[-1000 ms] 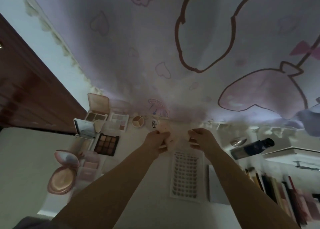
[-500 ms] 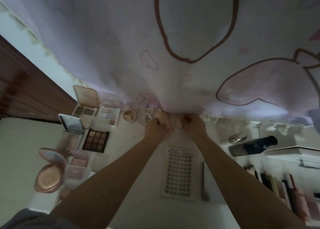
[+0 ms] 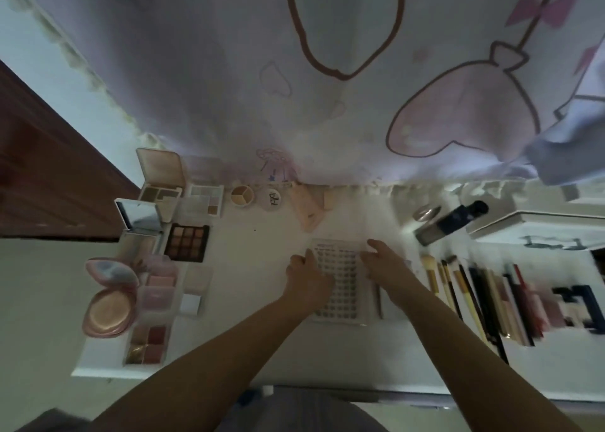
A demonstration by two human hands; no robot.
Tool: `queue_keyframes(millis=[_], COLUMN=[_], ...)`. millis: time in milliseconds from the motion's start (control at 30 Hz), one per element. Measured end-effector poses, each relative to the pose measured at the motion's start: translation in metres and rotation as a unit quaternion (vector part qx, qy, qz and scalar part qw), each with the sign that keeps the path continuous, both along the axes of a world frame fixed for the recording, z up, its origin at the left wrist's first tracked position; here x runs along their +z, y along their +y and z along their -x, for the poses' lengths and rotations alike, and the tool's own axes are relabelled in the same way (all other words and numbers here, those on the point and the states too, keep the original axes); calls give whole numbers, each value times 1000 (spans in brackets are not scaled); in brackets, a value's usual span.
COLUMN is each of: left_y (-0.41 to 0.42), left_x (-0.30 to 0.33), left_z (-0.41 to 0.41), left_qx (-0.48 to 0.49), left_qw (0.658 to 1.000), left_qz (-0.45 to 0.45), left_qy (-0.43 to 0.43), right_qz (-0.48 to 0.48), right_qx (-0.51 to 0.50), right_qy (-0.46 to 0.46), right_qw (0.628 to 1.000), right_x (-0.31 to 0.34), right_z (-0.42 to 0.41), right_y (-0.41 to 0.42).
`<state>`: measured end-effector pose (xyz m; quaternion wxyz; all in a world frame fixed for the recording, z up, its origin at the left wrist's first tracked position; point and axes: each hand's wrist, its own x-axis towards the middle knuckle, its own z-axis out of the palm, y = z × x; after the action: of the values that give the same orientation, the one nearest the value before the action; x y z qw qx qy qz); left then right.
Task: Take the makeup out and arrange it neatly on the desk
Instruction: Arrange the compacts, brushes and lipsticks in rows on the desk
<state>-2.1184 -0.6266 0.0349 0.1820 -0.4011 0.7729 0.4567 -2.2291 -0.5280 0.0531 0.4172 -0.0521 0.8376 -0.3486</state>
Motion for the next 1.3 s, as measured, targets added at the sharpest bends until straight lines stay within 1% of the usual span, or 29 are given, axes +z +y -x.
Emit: queue_keyframes(millis=[100, 167, 233, 300, 367, 433, 500, 667, 700, 767, 833, 867, 900, 933, 967, 1033, 1100, 1167, 1300], left_y=[3, 3, 0, -8, -15, -22, -29, -46, -51, -60, -71, -77, -84, -92, -99, -106, -107, -110, -117], left_x=[9, 16, 20, 24, 31, 38, 45, 54, 54, 55, 59, 58, 56, 52, 46, 34, 26, 16, 7], left_z=[-4, -12, -21, -31, -42, -53, -64, -90, -93, -99, -103, -107, -111, -115, -119, -123, -120, -112, -95], left_qx=[9, 19, 25, 53, 104, 132, 136, 148, 154, 172, 230, 268, 305, 340, 366, 393, 407, 405, 315], left_qw=[999, 999, 999, 994, 970, 944, 922, 900, 896, 887, 863, 848, 836, 830, 832, 850, 869, 885, 937], left_qz=[43, 39, 2, -75, -174, -241, -293, -325, -332, -359, -393, -401, -397, -376, -339, -247, -162, -88, 46], left_qy=[-20, -7, 20, 66, 132, 184, 213, 249, 249, 236, 218, 219, 226, 234, 243, 248, 232, 213, 146], right_qz=[93, 151, 186, 200, 217, 245, 261, 284, 290, 296, 319, 317, 304, 283, 267, 240, 215, 196, 139], right_qx=[-121, -139, -128, -80, -37, 6, 42, 64, 60, 48, 19, -17, -58, -98, -122, -132, -137, -143, -112], right_qy=[-92, -164, -200, -206, -219, -254, -268, -211, -216, -260, -289, -283, -266, -238, -206, -146, -103, -58, 47], right_qw=[984, 965, 954, 955, 951, 936, 926, 933, 931, 918, 902, 905, 913, 924, 934, 951, 961, 968, 983], right_x=[3, 10, 13, 14, 16, 19, 22, 32, 31, 26, 22, 18, 13, 7, 2, -9, -18, -22, -28], right_z=[-11, -24, -37, -49, -58, -64, -69, -80, -80, -76, -71, -67, -64, -62, -61, -64, -69, -71, -66], right_y=[-1, -1, -1, -4, -7, -10, -14, -31, -32, -30, -25, -21, -18, -14, -10, -8, -14, -26, -49])
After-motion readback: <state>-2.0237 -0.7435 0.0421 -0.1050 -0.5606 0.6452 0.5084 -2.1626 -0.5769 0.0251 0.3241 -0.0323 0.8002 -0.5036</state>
